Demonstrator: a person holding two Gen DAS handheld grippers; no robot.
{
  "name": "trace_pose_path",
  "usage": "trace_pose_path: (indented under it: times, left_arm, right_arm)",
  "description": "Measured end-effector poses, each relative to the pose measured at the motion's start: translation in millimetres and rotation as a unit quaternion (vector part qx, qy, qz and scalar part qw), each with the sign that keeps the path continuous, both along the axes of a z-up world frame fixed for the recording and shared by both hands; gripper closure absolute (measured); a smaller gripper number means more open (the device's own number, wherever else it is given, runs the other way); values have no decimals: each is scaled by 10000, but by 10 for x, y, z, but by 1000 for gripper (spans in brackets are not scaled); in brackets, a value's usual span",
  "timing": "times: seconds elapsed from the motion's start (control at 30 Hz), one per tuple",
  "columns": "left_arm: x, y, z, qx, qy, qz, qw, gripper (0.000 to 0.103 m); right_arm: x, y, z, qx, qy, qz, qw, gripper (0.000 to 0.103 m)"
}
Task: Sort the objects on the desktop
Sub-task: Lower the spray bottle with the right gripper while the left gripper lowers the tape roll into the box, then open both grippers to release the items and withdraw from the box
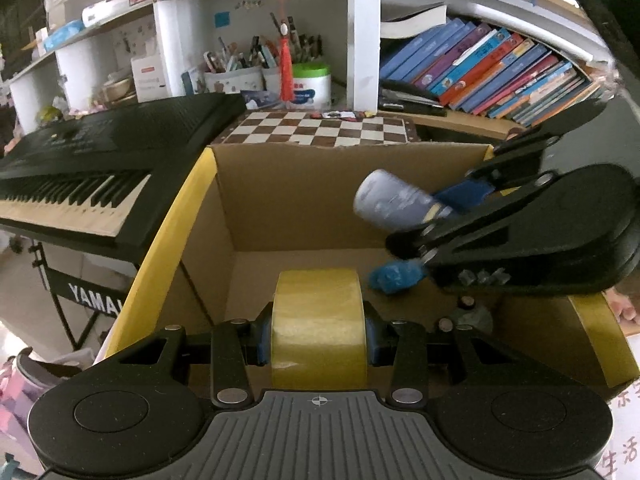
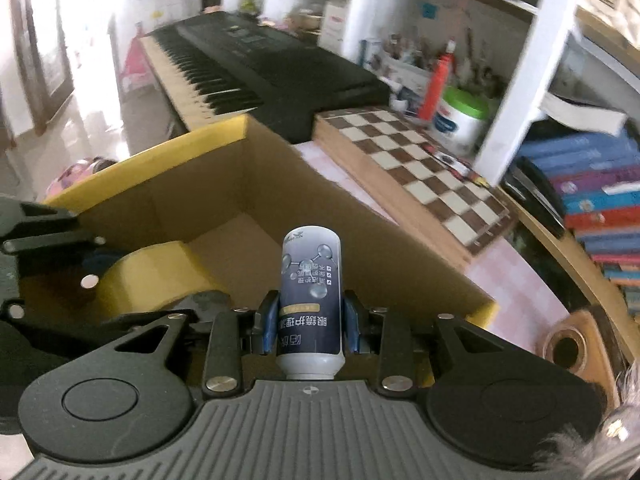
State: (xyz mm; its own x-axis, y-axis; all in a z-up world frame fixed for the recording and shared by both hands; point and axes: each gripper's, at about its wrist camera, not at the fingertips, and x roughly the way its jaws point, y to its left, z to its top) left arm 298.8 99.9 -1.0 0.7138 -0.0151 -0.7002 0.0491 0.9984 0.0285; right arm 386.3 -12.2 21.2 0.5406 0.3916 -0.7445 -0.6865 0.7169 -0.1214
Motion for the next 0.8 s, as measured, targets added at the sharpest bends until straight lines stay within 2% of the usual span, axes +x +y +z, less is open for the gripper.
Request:
trace_pose_path:
  times: [0.2, 0.33, 0.4, 0.47, 0.57, 0.8]
  left_arm:
    - [-2, 13, -8, -27, 27, 90, 10000, 63]
    - [-26, 24, -14, -4, 4, 108, 9999, 62]
    - [-70, 22, 17, 27, -142, 122, 9998, 61]
    - [-110, 27, 72, -23, -267, 107, 9996, 58]
    - [-173, 21, 166, -4, -469, 107, 9988, 53]
    - [-417, -6, 443, 62, -1063, 187, 9941, 42]
  right_arm:
    - [137, 234, -176, -283, 470, 280, 9981, 73]
    - [156, 319, -201, -487, 475, 436, 9967, 73]
    - [174, 312, -215, -537, 513, 380, 9965, 72]
    - [166, 278, -204, -453, 492, 332, 9972, 72]
    - [147, 205, -138, -201, 357, 181, 9990, 66]
    - [10, 20, 130, 394, 90, -172, 9990, 65]
